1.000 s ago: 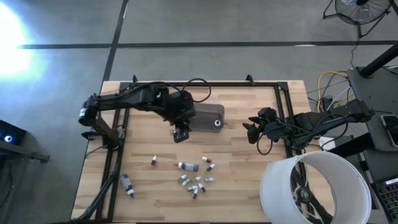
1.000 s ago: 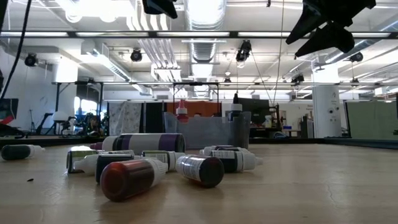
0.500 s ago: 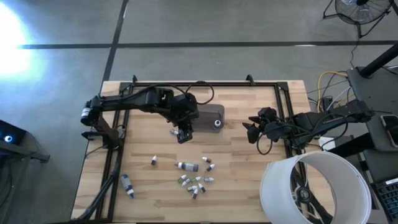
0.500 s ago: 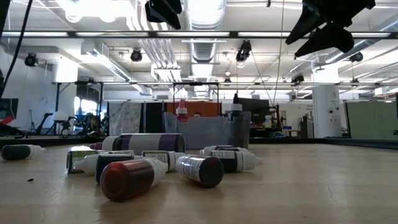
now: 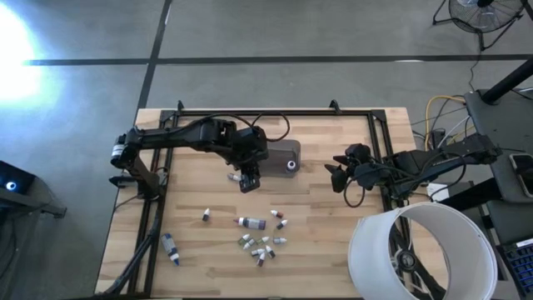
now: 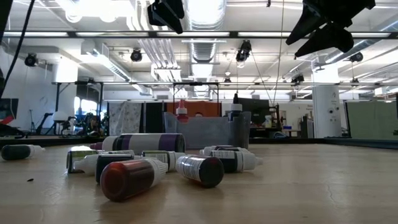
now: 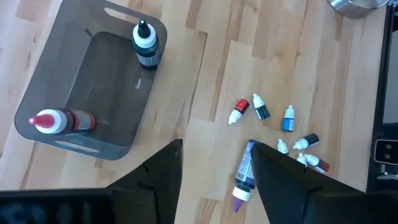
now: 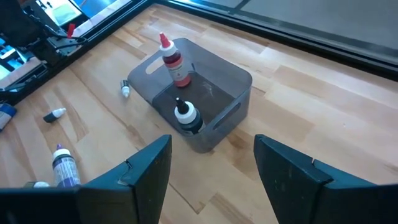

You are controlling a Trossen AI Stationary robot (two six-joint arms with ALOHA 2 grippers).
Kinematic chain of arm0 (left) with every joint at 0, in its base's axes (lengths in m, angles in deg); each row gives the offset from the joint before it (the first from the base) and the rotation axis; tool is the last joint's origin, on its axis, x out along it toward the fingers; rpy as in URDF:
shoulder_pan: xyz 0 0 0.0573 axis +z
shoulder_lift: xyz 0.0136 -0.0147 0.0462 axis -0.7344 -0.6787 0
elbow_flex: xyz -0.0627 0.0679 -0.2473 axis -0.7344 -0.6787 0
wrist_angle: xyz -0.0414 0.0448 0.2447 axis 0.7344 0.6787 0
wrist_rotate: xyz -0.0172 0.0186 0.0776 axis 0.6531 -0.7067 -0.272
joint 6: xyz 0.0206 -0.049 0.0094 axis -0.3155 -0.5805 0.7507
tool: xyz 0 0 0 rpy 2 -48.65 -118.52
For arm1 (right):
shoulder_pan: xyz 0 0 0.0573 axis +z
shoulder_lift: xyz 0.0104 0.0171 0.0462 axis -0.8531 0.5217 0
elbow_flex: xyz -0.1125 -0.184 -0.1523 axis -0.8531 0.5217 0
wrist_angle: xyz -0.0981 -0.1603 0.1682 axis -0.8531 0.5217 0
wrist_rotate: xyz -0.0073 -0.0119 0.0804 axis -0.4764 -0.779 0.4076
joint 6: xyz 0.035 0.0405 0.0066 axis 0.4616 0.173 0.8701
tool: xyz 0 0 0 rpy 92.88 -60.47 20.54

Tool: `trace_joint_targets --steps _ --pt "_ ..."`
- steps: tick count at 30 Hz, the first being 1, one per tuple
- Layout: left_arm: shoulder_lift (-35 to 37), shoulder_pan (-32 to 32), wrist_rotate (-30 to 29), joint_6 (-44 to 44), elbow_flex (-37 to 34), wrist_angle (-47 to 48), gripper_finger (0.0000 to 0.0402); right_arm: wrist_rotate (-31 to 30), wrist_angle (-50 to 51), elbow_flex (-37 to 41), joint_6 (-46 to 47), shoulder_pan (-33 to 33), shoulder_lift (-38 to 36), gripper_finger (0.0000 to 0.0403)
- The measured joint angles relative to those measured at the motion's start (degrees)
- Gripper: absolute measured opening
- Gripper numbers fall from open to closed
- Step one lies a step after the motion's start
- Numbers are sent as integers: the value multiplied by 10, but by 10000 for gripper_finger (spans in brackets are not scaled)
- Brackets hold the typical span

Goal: Pick & Place food coloring
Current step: Put the large blue food coloring bottle into the black bin

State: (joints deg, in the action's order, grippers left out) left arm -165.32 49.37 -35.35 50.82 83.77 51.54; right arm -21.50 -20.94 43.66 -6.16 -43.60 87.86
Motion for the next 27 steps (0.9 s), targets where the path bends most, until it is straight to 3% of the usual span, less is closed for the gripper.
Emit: trace_joint_targets --steps 27 --pt "0 0 0 0 0 -1 165 2 0 0 -15 -7 0 221"
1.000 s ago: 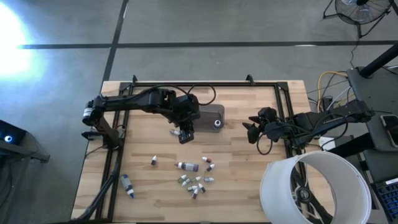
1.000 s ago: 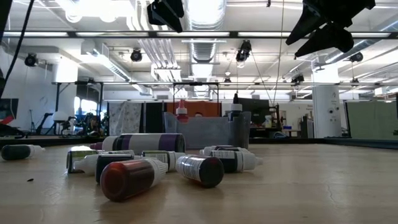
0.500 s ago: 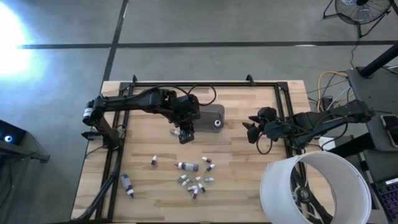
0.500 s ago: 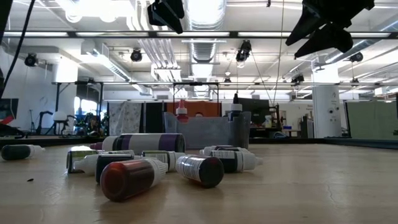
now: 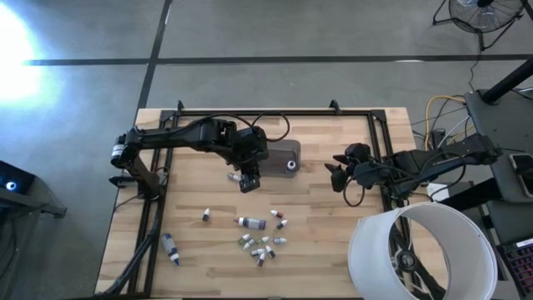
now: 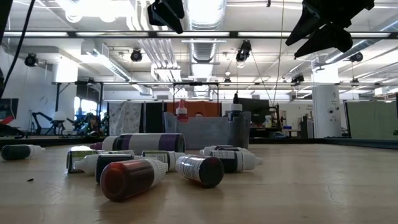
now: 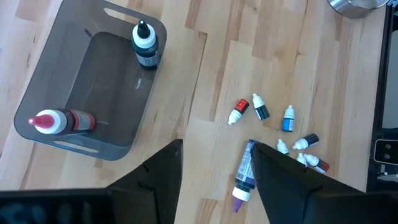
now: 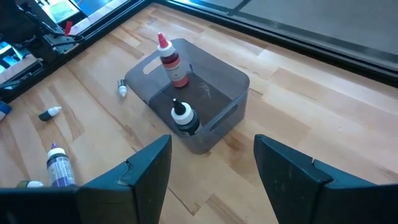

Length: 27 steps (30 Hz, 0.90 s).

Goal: Pick & Place food coloring
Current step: Put the large blue food coloring bottle into the black bin

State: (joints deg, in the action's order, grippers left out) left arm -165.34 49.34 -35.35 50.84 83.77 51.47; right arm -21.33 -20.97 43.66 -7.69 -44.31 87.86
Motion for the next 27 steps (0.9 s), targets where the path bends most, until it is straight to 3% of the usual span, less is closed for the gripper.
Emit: trace_joint_targets --steps 22,27 --pt "3 -11 -1 -18 0 -19 165 -5 0 0 15 0 0 221" --pt "44 -69 -69 -37 -16 31 165 -5 0 0 15 0 0 221"
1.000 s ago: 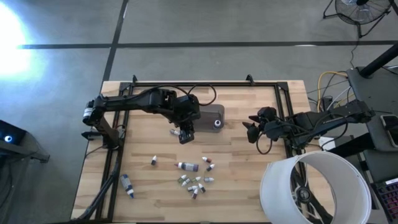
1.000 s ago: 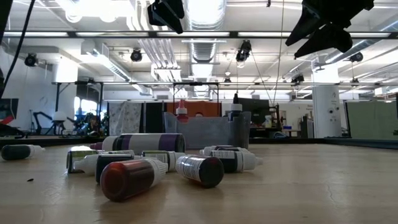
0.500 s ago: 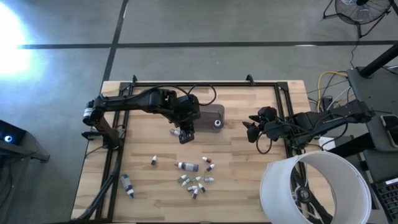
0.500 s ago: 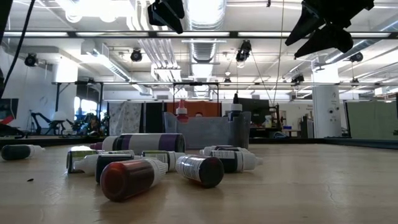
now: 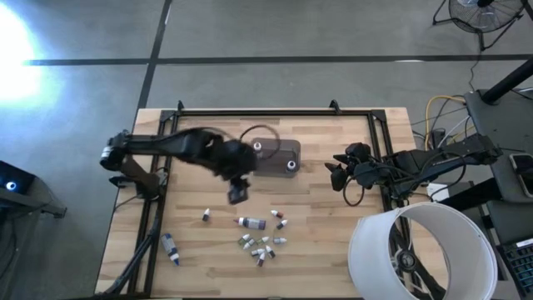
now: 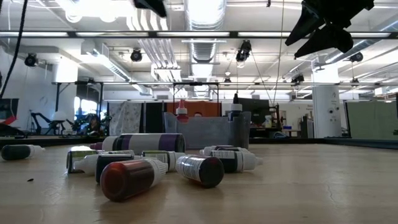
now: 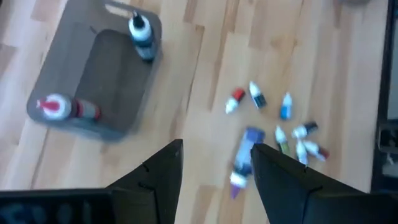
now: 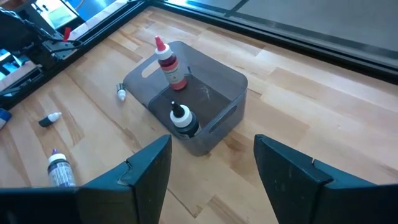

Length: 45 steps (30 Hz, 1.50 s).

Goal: Pick & Place food coloring
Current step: Put the large blue food coloring bottle into the black bin

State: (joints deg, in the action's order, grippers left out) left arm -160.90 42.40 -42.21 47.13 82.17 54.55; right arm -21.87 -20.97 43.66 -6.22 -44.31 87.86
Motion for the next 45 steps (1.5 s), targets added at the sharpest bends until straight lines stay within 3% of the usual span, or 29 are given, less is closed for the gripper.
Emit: trace_joint_targets --steps 8,13,16,24,37,45 --pt "97 -125 -3 -96 -153 31 165 -5 0 5 -10 0 0 221" --pt "146 -243 56 -141 -285 26 165 -6 0 7 -10 0 0 221" --pt "159 -327 99 -151 -353 -13 165 -6 0 7 -7 0 0 221" --pt "140 -487 100 -156 -467 -232 165 -5 0 7 -3 0 0 221" --pt "46 -547 93 -132 -488 -211 165 -5 1 7 17 0 0 221" --pt "38 -549 43 -136 -488 -209 165 -5 2 7 31 0 0 221"
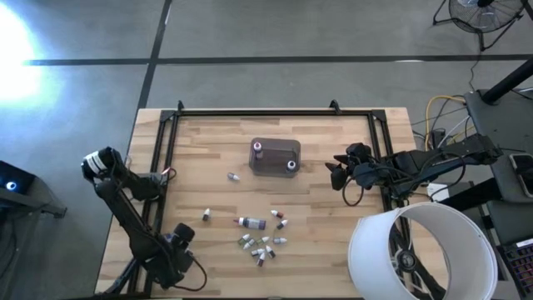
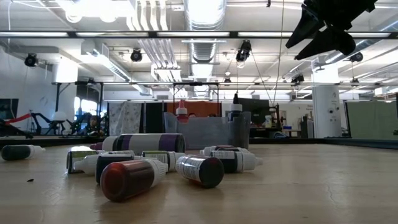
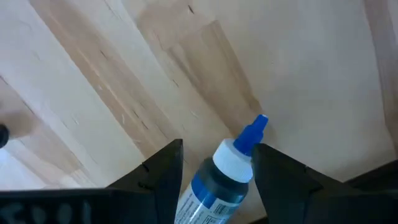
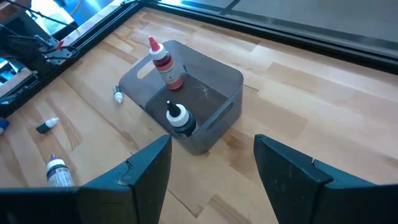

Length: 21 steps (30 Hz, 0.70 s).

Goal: Pick & Place food coloring
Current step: Put the large blue food coloring bottle into the black bin

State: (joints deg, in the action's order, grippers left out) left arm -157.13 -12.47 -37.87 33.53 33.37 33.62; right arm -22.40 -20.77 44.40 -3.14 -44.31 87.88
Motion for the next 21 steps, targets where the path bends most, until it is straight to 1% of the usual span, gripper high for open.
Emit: trace_joint_targets --steps 11,21 --pt "-14 -40 10 -2 -7 -3 165 0 0 0 0 0 0 221" --pt "-55 -40 9 8 -10 -14 165 0 0 0 0 0 0 221"
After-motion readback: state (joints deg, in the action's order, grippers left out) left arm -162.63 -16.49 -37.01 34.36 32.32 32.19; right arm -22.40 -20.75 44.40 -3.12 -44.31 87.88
